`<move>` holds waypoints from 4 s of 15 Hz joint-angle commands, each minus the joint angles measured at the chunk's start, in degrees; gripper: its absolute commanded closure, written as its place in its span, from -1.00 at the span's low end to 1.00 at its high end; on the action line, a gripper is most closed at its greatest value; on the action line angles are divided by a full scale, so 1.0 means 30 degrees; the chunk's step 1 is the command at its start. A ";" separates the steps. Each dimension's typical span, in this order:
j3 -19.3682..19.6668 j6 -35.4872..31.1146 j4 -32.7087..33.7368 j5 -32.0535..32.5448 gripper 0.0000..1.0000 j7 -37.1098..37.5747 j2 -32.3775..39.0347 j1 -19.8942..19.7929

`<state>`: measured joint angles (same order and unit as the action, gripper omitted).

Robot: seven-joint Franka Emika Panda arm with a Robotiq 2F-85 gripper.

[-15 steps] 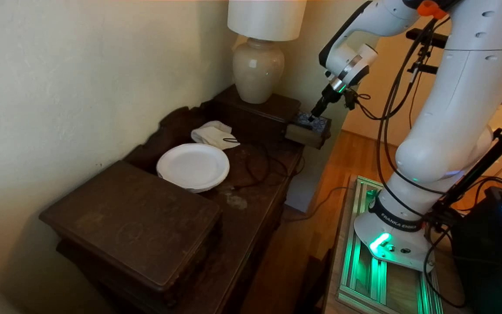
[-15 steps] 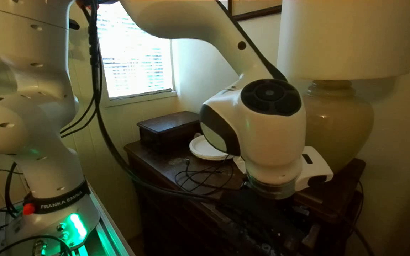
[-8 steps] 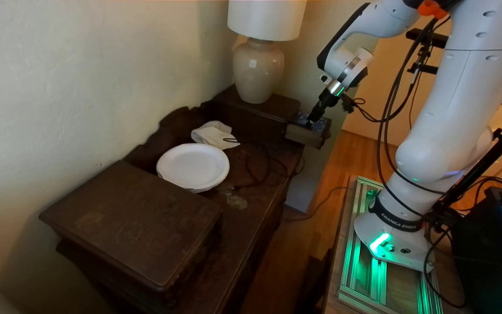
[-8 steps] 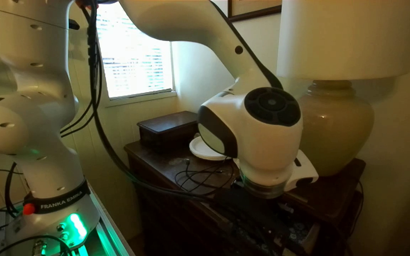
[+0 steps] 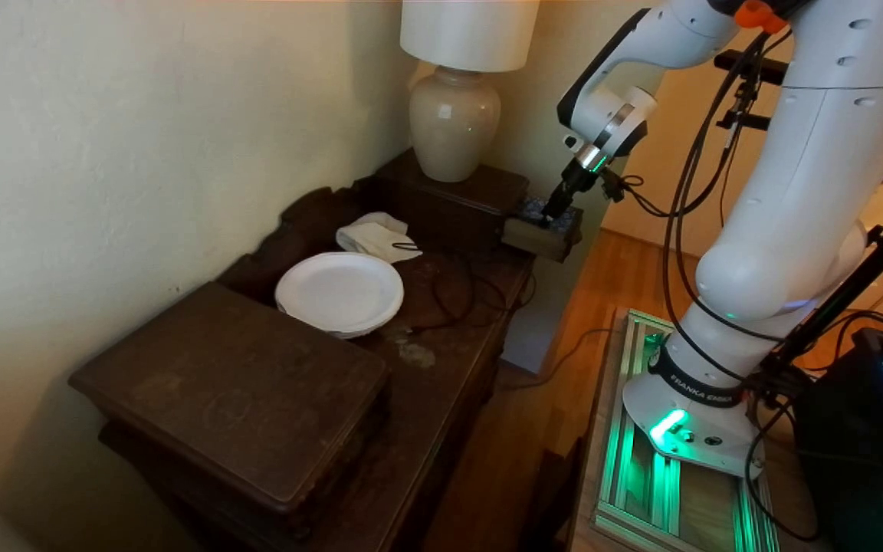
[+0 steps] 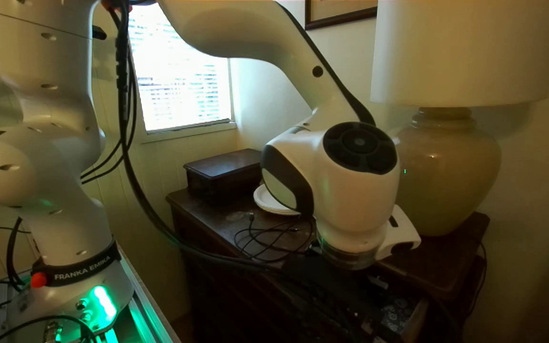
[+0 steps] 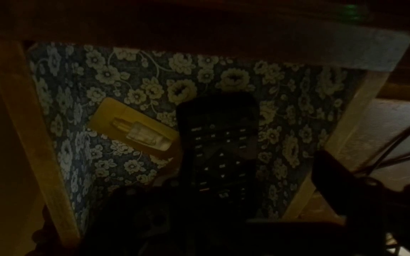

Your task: Remove the remote control from the drawer on the right.

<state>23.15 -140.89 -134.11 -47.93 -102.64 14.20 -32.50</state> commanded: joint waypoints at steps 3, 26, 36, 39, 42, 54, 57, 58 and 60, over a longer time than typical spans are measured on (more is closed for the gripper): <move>-0.0010 -0.0450 -0.0159 0.0325 -0.69 -0.0361 -0.0437 -0.0319; -0.1088 -0.2130 -0.0178 -0.4709 -0.62 -0.4238 0.1368 -0.0850; -0.1069 -0.2386 -0.0175 -0.7425 0.26 -0.6188 0.1379 -0.0403; -0.0664 -0.3066 -0.0639 -0.6500 0.28 -0.4758 0.0394 0.0116; -0.0085 -0.3933 -0.1138 -0.5190 0.28 -0.2772 -0.0836 0.0718; 0.1885 -0.2692 -0.2161 0.9573 0.28 1.0577 -0.3711 0.1052; 0.2117 -0.1281 -0.2026 1.2245 0.28 1.2869 -0.4889 0.0937; 0.2183 -0.0588 -0.2003 1.2989 0.28 1.3484 -0.5411 0.0919; 0.2288 0.0860 -0.1923 1.4303 0.28 1.4586 -0.6396 0.0890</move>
<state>29.47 -144.35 -139.15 -11.27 -64.02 1.49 -29.25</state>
